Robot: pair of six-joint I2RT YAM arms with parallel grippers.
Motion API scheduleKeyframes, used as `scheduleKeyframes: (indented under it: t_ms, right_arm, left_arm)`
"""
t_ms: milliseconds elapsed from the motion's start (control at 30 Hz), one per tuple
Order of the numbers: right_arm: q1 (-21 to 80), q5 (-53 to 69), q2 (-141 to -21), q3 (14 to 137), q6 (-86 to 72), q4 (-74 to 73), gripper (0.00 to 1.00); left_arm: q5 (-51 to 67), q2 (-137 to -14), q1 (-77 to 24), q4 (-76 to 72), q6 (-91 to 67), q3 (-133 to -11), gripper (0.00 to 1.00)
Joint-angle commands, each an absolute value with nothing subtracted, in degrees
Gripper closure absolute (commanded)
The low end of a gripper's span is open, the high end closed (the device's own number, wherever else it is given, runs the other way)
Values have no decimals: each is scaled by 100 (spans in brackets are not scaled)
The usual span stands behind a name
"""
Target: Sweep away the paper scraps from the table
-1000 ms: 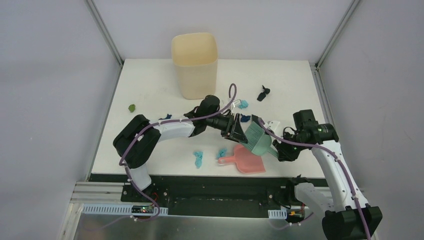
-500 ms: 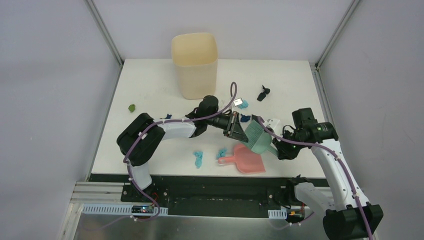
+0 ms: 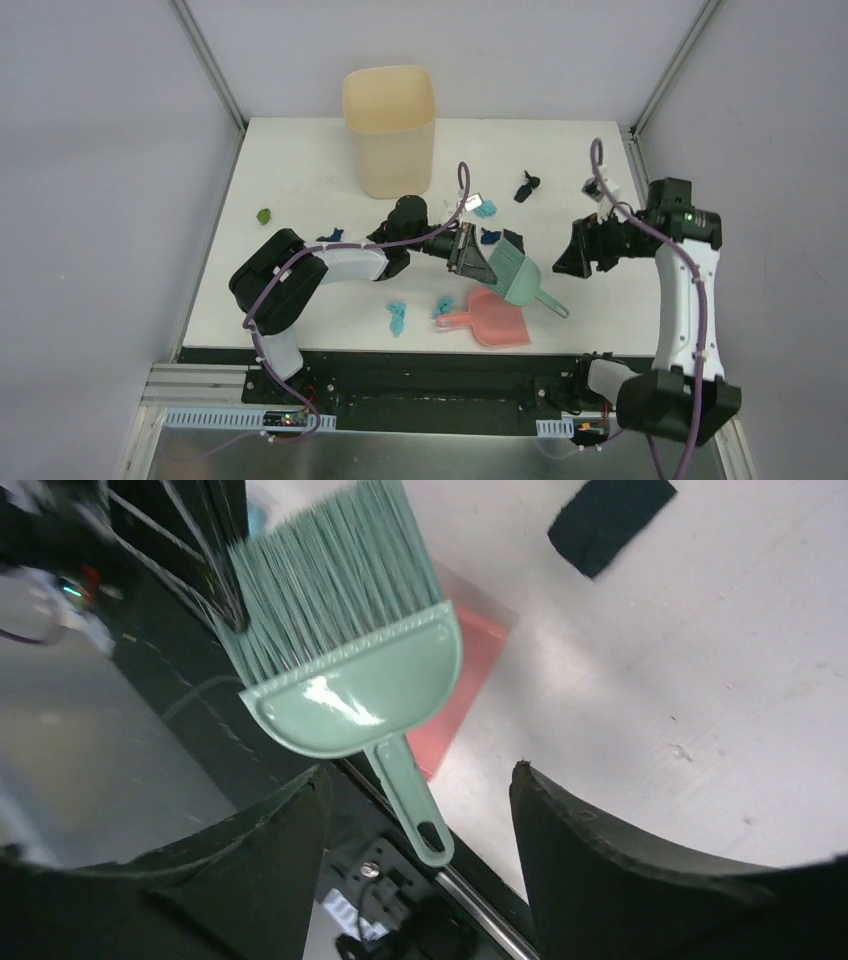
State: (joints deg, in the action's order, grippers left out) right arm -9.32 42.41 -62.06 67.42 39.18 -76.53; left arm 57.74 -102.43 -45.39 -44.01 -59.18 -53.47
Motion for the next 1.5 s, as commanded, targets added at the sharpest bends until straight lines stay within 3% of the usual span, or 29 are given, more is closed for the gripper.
scheduleKeyframes:
  t_ms: [0, 67, 333, 600, 1167, 1333, 1467]
  right_arm:
    - [-1625, 6095, -7497, 7448, 4634, -8999, 32]
    - [-1804, 6415, -8205, 7676, 5535, -9979, 32]
    - [-1832, 6418, -8828, 7169, 6060, -10096, 35]
    - [-1787, 6850, -8910, 7086, 6182, -10092, 37]
    - [-659, 7597, -9031, 7119, 6526, -10085, 35]
    - [-655, 7568, -8886, 7074, 6511, -10090, 47]
    - [-659, 7646, -8851, 7150, 6469, -10087, 50]
  left_arm:
    - [5878, -9611, -4537, -4790, -5488, -5337, 100]
    - [5840, -9393, -4505, -4496, -5224, -5330, 100]
    - [5681, -8712, -4372, -3063, -3797, -5470, 100]
    - [5669, -8662, -4141, -3136, -3853, -5493, 100]
    - [5880, -8690, -3333, -4295, -4578, -5433, 100]
    - [5847, -8820, -3211, -4237, -4640, -5491, 100]
    - [5914, -8918, -3214, -4172, -4665, -5514, 100]
